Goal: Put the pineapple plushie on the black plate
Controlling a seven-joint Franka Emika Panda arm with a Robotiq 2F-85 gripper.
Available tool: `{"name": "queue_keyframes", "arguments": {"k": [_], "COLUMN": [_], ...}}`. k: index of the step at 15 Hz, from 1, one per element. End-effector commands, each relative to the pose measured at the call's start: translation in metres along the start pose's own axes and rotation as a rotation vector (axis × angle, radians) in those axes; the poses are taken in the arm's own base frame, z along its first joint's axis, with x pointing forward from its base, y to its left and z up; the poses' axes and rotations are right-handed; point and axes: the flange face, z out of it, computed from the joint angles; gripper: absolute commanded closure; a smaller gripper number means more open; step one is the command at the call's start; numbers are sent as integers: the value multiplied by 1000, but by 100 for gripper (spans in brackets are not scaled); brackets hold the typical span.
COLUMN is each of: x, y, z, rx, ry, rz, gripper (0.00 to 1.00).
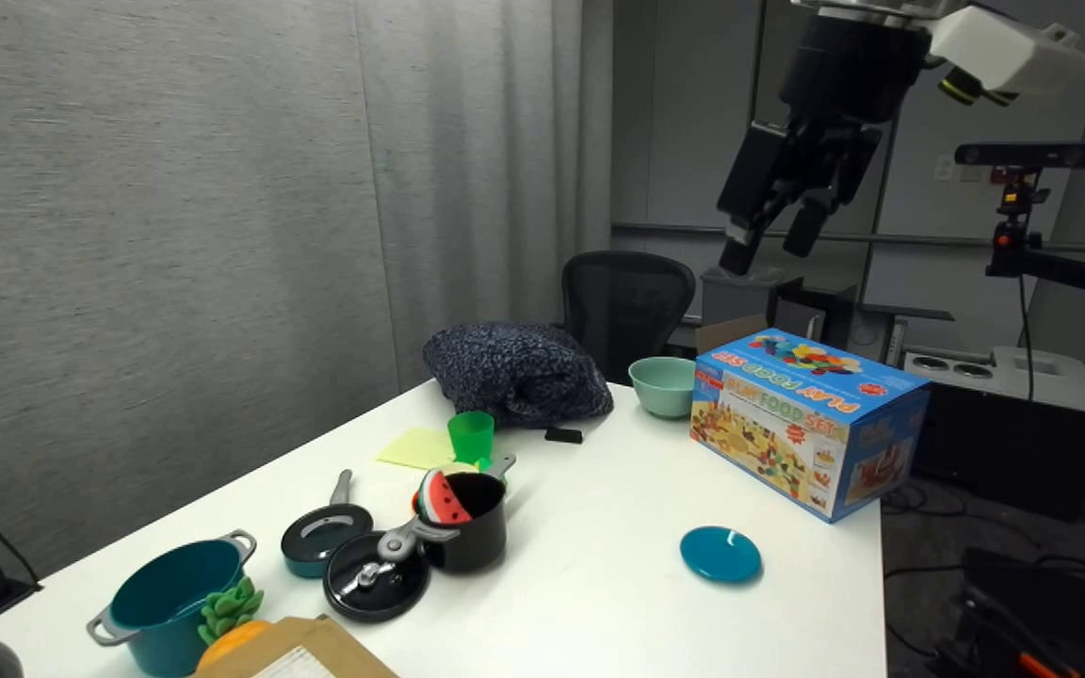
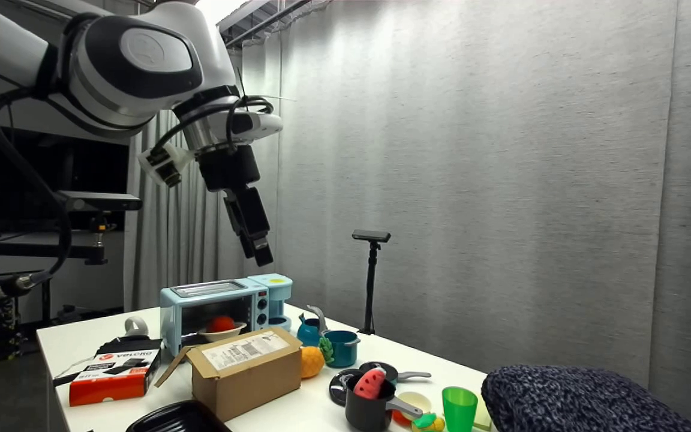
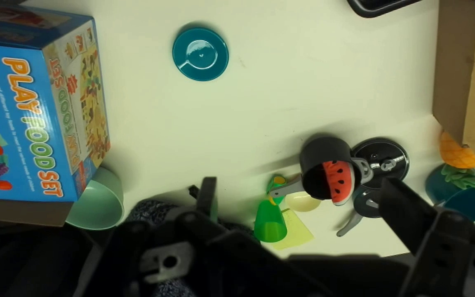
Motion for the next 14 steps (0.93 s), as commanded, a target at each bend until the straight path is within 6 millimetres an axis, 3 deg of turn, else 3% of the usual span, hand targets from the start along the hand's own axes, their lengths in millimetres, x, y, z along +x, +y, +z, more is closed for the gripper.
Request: {"name": "queue_keyframes", "arguments": {"k": [1,7,10,12,14], "x": [17,67,92,107,117], "y": [8,-3,-26,-54,-63], "z": [11,47,56,69,76], "rx": [42,106,167,214,225], "ry": [-44,-62,-55,-74,-98], "rz": [-75,-148,-183,-178,-166], "gripper": [0,0,0,0,0]}}
